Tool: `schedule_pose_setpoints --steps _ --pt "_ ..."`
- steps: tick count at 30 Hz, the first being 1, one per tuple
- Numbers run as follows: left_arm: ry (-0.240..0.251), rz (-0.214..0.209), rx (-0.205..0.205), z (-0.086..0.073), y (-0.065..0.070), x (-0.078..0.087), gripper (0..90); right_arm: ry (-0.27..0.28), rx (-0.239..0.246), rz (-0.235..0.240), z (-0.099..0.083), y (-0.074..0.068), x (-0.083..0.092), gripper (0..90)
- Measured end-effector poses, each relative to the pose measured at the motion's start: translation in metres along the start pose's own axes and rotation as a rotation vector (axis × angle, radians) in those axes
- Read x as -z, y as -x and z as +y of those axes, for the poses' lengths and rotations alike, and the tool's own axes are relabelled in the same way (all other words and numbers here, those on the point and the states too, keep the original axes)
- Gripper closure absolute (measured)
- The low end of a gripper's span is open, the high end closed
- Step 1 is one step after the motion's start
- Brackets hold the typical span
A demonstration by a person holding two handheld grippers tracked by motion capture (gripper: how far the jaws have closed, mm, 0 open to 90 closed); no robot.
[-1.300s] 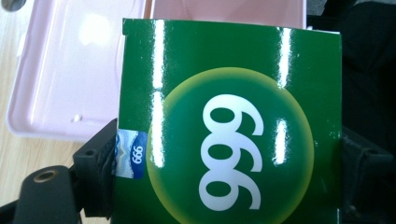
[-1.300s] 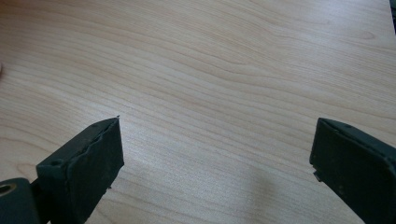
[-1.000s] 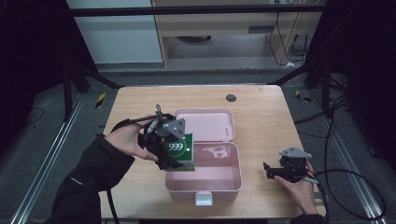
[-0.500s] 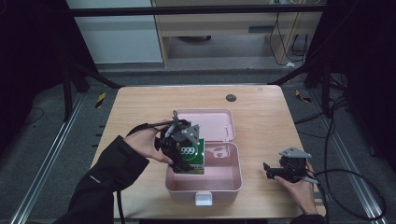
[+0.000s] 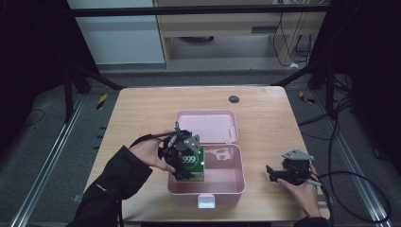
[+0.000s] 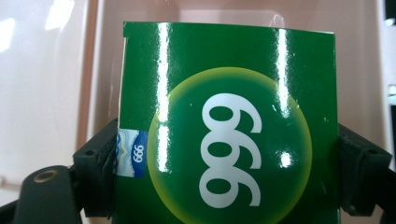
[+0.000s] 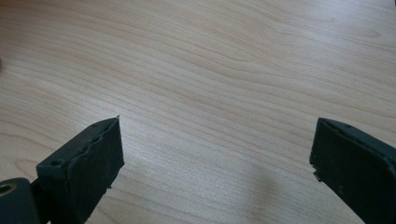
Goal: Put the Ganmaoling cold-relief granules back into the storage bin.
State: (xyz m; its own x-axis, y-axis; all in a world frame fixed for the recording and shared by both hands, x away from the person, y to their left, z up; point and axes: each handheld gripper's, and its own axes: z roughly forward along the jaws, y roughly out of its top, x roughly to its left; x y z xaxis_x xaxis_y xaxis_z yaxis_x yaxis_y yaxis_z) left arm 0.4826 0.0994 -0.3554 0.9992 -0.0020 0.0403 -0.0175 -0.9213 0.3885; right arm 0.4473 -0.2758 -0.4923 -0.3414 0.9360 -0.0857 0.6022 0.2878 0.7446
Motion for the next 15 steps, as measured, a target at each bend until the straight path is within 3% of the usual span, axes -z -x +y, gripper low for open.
schedule_pose_setpoints --steps 15 --pt "-0.007 -0.020 0.021 -0.019 0.001 -0.026 13.7 -0.003 0.015 -0.002 0.000 0.000 -0.001 3.1"
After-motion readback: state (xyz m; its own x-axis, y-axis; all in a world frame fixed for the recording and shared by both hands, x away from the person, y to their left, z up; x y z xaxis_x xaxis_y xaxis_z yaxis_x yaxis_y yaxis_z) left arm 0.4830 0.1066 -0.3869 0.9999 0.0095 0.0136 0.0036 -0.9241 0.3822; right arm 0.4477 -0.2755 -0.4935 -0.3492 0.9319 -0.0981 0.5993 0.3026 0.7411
